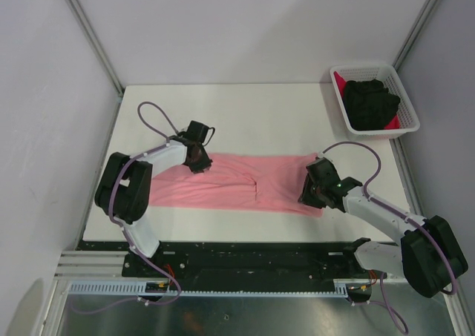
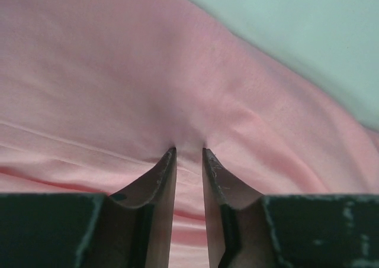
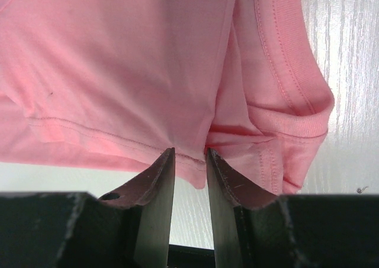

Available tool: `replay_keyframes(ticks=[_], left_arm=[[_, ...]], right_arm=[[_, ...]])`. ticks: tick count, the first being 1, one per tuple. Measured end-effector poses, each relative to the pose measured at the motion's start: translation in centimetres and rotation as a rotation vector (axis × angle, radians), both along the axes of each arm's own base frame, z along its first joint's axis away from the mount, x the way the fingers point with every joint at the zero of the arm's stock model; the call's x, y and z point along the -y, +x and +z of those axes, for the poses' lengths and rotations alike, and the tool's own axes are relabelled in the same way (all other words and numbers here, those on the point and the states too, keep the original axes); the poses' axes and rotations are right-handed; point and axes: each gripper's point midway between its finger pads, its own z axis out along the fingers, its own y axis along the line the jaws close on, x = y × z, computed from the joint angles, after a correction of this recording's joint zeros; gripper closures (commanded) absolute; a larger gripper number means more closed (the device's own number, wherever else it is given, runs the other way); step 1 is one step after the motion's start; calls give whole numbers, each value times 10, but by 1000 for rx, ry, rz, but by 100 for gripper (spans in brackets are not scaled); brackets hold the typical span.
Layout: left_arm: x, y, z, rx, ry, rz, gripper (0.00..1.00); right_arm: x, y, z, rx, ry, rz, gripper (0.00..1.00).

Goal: Fold and stack the t-shirts
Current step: Fold the other side of the tshirt into a rectangle

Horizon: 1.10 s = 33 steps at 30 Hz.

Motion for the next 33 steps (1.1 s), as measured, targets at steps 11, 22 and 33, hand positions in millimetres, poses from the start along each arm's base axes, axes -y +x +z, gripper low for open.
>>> replay_keyframes(ticks=[11,22,33], left_arm=[[-2,0,0,2,13,3,99],[-11,-5,11,25,43,14,98],[-32,-15,7,7,71,37,58]], right_arm=[[0,0,0,0,0,-2,68],[2,1,-1,-2,-1,-8,68],[4,2,-1,-1,-5,-10,68]])
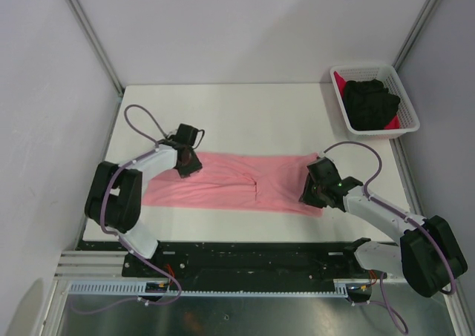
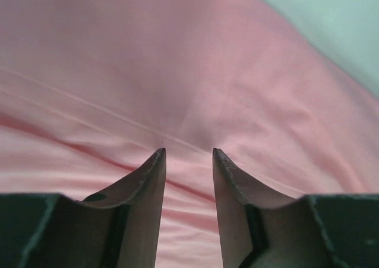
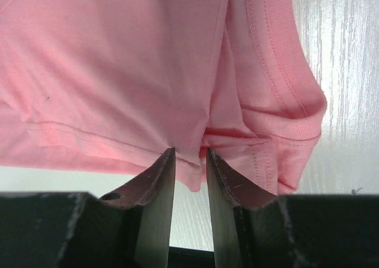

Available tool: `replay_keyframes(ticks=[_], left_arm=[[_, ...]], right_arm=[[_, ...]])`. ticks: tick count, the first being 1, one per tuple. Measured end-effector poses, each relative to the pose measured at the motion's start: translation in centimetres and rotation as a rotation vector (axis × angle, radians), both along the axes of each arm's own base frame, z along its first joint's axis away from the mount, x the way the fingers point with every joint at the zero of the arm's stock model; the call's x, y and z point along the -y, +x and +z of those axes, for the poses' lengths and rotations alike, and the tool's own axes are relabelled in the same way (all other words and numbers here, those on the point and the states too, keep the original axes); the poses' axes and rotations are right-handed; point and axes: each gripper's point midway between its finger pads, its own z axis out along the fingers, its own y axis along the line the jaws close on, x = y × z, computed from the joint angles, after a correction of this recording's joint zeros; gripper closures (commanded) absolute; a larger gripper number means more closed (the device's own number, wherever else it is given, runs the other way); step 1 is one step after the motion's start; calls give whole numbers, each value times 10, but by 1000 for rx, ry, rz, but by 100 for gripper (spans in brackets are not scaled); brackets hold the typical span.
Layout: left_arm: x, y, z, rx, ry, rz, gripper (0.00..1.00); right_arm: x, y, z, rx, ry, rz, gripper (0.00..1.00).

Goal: Fold and stack the t-shirts
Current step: Fold the other side of the tshirt into a rectangle

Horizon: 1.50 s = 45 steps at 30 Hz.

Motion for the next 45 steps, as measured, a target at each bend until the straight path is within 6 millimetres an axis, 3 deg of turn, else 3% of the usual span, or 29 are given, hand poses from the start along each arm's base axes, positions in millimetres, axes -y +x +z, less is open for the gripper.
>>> replay_keyframes(ticks=[7,13,26,39,45], left_arm=[[-69,-4,7,-1,12,173,60],[-114,-10,8,-17,42,288,60],[-151,-17,-5,-81,70,393,61],[-158,8,5,-47,77,388,68],[-158,8,1,-61,80,383,69]], right_arm=[[1,1,0,1,-2,-2,68],[4,-2,-2,0,-6,2,68],[6,-6,-9,-1,-2,13,68],[4,-4,-8,4,14,15,68],[4,-4,-8,5,13,15,68]])
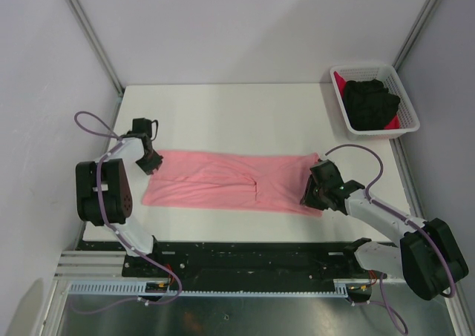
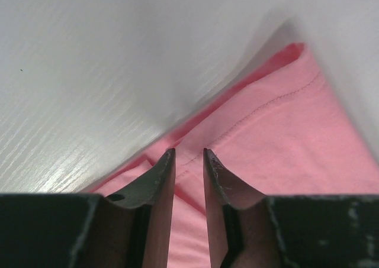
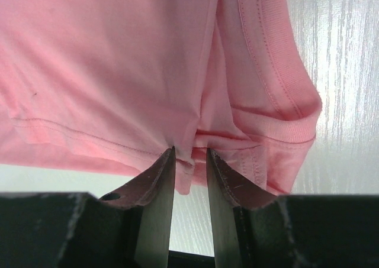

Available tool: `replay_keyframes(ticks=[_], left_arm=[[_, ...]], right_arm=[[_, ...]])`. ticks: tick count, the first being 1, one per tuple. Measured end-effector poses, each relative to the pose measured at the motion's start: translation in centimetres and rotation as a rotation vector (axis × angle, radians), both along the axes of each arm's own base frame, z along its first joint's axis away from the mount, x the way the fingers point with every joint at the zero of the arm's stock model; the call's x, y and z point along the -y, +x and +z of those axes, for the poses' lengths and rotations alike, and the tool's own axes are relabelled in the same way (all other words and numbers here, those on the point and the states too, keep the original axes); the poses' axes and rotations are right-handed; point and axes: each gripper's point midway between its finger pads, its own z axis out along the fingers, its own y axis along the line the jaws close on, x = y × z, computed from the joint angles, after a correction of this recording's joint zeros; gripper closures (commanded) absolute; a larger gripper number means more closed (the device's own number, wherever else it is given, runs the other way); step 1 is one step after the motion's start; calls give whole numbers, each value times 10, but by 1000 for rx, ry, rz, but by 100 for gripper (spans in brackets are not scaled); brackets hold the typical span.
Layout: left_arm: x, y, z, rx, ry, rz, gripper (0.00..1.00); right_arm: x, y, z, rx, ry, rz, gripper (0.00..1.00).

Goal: Fold and stack the t-shirts
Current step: Fold the other side of the tshirt into a rectangle

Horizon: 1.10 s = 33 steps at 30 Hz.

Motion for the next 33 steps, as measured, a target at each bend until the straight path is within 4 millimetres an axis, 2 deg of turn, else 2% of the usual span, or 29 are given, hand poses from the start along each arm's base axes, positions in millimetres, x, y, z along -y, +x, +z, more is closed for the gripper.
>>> replay_keyframes(ticks=[5,24,26,33], left_arm=[[0,0,-1,-2,1,1,65],[-4,-4,-11,-35,4,13,66],[-5,-4,-11,-35,4,15,69],[-7,-4,-11,-35,4,20,90]], right_arm=[[0,0,0,0,-1,1,68],[2,-2,-3,-7,-3,-2,68],[2,-2,-3,-7,-4,-2,68],[2,-1,-3,-7,-4,-4,68]])
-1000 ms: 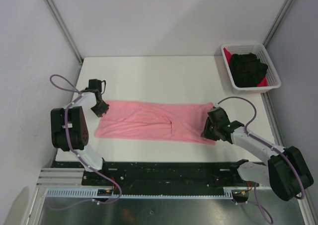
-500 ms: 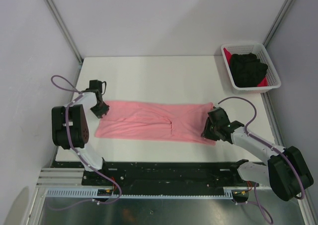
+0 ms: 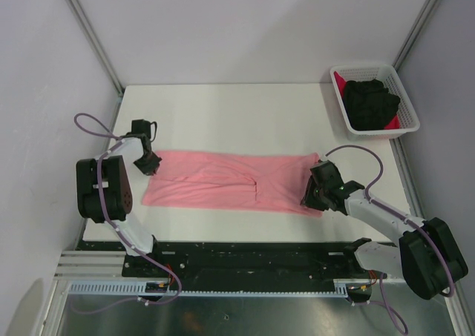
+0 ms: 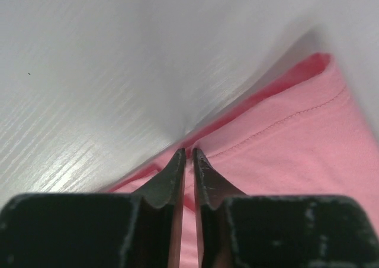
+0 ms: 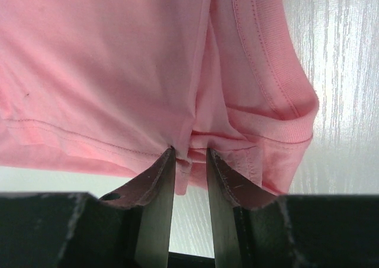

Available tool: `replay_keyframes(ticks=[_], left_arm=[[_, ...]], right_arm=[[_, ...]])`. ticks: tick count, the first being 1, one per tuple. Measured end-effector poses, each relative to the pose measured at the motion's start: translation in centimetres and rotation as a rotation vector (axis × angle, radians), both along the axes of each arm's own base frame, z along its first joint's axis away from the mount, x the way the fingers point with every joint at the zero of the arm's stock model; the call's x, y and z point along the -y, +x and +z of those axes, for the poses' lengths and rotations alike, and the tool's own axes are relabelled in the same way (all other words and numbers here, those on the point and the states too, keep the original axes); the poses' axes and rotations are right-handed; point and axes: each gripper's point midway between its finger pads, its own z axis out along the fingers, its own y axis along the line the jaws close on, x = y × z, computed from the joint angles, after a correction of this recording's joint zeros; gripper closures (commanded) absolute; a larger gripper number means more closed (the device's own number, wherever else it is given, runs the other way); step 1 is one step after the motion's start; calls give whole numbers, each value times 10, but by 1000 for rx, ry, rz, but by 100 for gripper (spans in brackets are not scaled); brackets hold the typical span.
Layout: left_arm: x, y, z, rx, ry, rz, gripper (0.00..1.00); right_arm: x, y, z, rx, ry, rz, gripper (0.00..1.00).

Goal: Fold and stack the t-shirts
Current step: Fold the other side of the tshirt into a rectangle

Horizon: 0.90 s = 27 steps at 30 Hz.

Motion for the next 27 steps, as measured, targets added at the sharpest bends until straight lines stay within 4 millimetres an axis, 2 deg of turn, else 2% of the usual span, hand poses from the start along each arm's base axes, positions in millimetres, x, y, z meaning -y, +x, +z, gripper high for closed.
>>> replay_keyframes(ticks=[3,6,24,27], left_arm=[[-1,0,0,-1,2,1,98],[-2,0,0,0,4,3,100],[-14,-4,10,5,29,35,100],[-14,-5,10,6,26,36,94]], right_arm=[[0,0,-1,-2,-1,0,68],[0,0,-1,-2,-1,0,68],[2,1,-7,-8,-1,-10,68],[3,1,-7,-9,3,-14,69]])
